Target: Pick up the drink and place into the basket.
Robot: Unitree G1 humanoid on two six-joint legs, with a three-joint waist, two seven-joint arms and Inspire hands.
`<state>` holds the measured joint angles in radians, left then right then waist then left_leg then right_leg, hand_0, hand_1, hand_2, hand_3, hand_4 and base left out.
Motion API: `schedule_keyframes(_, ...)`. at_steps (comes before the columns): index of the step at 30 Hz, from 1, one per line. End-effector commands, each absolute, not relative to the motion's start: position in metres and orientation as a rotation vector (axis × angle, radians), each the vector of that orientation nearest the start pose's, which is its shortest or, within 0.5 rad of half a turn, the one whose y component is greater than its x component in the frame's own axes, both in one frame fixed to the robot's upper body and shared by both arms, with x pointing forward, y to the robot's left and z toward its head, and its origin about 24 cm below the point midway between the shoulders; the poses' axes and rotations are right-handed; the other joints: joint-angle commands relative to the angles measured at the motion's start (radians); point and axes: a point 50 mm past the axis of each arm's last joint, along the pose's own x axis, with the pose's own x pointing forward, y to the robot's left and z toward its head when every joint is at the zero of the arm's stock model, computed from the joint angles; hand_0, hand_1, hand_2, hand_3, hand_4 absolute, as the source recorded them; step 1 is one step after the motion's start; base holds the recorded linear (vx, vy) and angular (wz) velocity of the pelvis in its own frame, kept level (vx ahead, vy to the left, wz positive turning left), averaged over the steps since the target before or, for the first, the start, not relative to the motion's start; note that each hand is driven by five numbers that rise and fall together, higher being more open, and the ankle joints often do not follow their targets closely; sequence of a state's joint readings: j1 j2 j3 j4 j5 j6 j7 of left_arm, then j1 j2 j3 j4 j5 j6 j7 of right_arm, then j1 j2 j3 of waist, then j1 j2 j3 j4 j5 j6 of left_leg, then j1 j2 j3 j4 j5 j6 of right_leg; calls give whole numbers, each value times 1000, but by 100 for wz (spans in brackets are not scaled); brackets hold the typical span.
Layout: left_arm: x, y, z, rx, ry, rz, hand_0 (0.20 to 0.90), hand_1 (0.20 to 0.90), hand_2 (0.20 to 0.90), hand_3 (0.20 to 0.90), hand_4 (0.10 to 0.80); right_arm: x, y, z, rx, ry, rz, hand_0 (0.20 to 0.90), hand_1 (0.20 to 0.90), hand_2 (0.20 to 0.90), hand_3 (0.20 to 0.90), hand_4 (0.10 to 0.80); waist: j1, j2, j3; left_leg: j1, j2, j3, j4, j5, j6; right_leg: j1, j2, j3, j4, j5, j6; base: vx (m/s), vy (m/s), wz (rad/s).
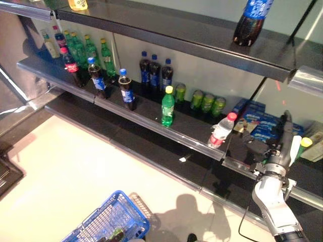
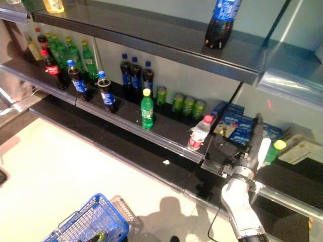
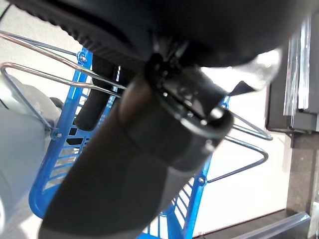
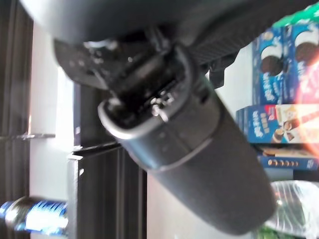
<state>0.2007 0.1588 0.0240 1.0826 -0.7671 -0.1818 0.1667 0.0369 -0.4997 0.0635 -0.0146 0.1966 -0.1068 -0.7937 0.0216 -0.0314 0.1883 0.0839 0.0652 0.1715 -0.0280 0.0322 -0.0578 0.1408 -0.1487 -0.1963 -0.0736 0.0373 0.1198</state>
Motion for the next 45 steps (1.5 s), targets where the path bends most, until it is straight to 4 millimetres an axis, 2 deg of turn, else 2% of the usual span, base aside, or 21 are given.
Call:
schedule_keyframes(1, 68, 226, -156, -362, 933, 685, 300, 300, 300, 200, 100, 259, -260, 149, -184, -539, -772, 900, 900, 900, 900, 800, 34, 21, -4, -75, 30, -53, 203, -116, -8, -125, 18, -24, 196, -79, -37, -169, 25, 16)
schedule_keyframes(3, 93, 224, -150, -392, 872, 655, 300, 300, 300, 200, 100, 274, -251, 166, -133, -595, -765, 900, 900, 900, 900, 800, 39, 32, 45, -129, 19, -70, 224, -112, -7, -162, 18, -26, 205, -79, -44, -240, 22, 14)
schedule_keyframes(4, 96, 224, -149, -396, 863, 652, 300, 300, 300, 200, 100, 275, -249, 168, -126, -603, -765, 900, 900, 900, 900, 800, 39, 34, 52, -136, 18, -72, 227, -112, -7, -166, 17, -26, 207, -79, -45, -266, 0, 6)
schedule_keyframes(5, 112, 223, -144, -414, 818, 634, 300, 300, 300, 200, 100, 284, -243, 180, -106, -642, -769, 900, 900, 900, 900, 800, 44, 39, 90, -173, 13, -83, 248, -111, -6, -190, 15, -29, 216, -78, -49, -246, -8, 10)
schedule_keyframes(7, 130, 222, -137, -430, 766, 612, 300, 300, 300, 200, 100, 291, -237, 194, -73, -685, -771, 900, 900, 900, 900, 800, 49, 44, 135, -226, 9, -98, 281, -109, -5, -231, 10, -35, 239, -78, -54, -267, -20, 8)
schedule_keyframes(13, 156, 220, -125, -458, 671, 574, 300, 300, 300, 200, 100, 300, -228, 218, -16, -761, -771, 900, 900, 900, 900, 800, 58, 57, 218, -329, -1, -124, 327, -92, -2, -317, 5, -42, 278, -71, -59, -154, -17, 5)
schedule_keyframes(20, 166, 214, -120, -493, 635, 561, 300, 300, 300, 200, 100, 307, -226, 233, 11, -778, -753, 900, 900, 900, 900, 800, 54, 68, 254, -363, 0, -122, 339, -78, -5, -343, 6, -36, 287, -69, -62, -40, 11, 0)
schedule_keyframes(31, 174, 211, -117, -506, 621, 543, 300, 300, 300, 200, 100, 312, -241, 234, 92, -731, -877, 900, 900, 900, 900, 800, 52, 81, 280, -385, 11, -111, 372, -77, -11, -356, -1, -41, 315, -76, -68, 0, 0, 0)
schedule_keyframes(37, 171, 208, -118, -514, 628, 544, 300, 300, 300, 200, 100, 314, -240, 234, 104, -718, -863, 900, 900, 900, 900, 800, 48, 93, 292, -395, 10, -108, 390, -61, -13, -367, -4, -33, 329, -80, -74, 25, 13, -4)
schedule_keyframes(45, 175, 206, -116, -550, 615, 556, 300, 300, 300, 200, 100, 320, -239, 245, 130, -731, -811, 900, 900, 900, 900, 800, 50, 106, 310, -418, 5, -111, 415, -39, -15, -386, -7, -30, 353, -88, -83, 6, 5, -2)
